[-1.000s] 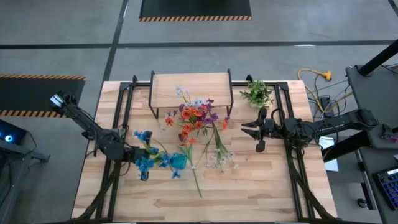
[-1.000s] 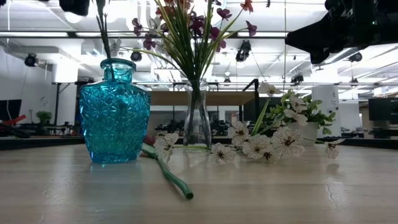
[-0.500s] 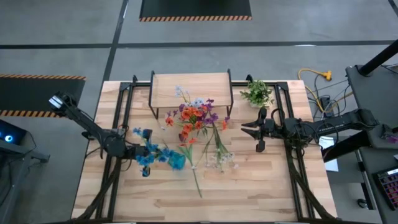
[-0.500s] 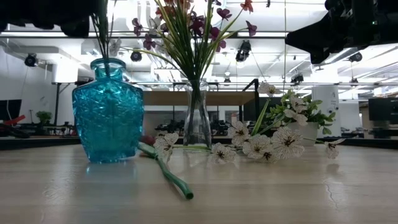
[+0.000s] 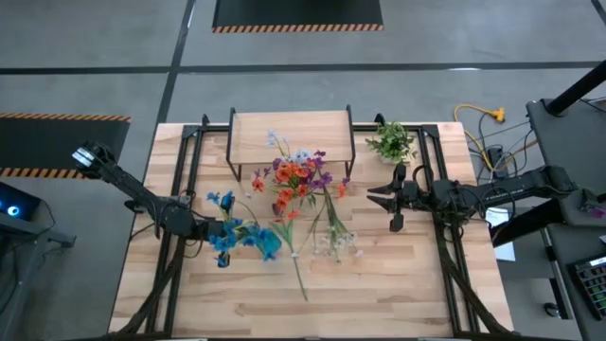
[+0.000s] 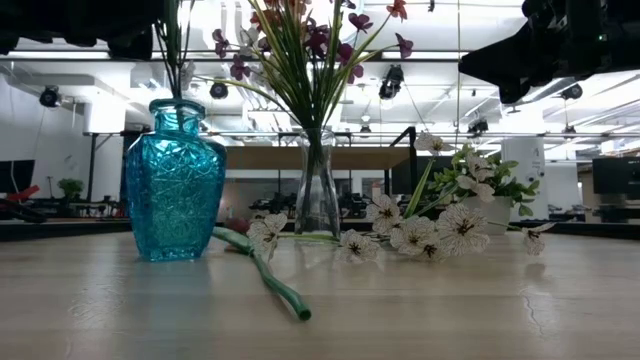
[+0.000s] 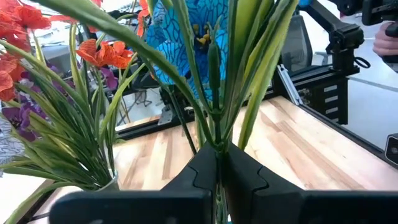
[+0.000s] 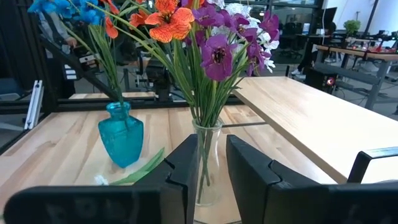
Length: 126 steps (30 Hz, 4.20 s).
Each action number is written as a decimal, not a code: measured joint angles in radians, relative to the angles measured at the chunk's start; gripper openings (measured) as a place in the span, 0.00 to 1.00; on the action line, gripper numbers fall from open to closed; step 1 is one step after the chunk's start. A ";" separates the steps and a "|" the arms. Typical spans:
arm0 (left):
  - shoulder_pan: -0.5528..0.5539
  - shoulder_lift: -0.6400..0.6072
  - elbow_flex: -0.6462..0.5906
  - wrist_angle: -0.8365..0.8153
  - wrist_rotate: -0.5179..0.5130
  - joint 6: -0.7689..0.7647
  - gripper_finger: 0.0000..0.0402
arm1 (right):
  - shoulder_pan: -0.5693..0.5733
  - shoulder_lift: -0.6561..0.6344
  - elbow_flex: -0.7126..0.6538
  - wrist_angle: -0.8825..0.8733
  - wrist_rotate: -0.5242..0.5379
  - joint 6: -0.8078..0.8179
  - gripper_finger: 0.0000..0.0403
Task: Pick and place flowers into a vace then onto a shelf
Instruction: Put the blue flowers into the blue vase, then put the white flowers into the blue vase
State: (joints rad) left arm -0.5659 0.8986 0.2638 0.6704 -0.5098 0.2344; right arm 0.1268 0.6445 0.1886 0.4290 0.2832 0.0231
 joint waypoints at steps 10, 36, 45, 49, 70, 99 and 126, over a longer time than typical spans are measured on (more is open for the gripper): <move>0.000 0.000 0.101 -0.160 0.012 -0.006 0.00 | 0.000 0.000 0.000 -0.006 0.000 0.003 0.20; 0.007 0.046 0.099 -0.242 0.041 -0.064 0.00 | 0.000 0.000 0.000 -0.013 -0.003 0.010 0.19; 0.012 0.096 0.099 -0.241 0.040 -0.053 0.00 | 0.000 0.000 0.000 -0.014 -0.003 0.012 0.18; 0.013 0.111 0.099 -0.241 0.039 -0.053 0.01 | 0.000 0.000 0.000 -0.014 -0.003 0.012 0.19; 0.011 0.044 0.167 -0.388 0.031 -0.053 0.33 | 0.000 0.000 0.000 -0.014 0.000 0.021 0.20; 0.010 0.003 0.663 -1.439 0.070 -0.434 0.33 | 0.000 0.000 0.000 -0.029 -0.003 0.030 0.18; -0.031 -0.125 0.602 -1.594 0.167 -0.641 0.33 | 0.000 0.112 0.120 -0.087 -0.136 -0.027 0.39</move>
State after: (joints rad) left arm -0.5972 0.7738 0.8658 -0.9237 -0.3424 -0.4065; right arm 0.1268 0.7568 0.3091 0.3425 0.1474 -0.0037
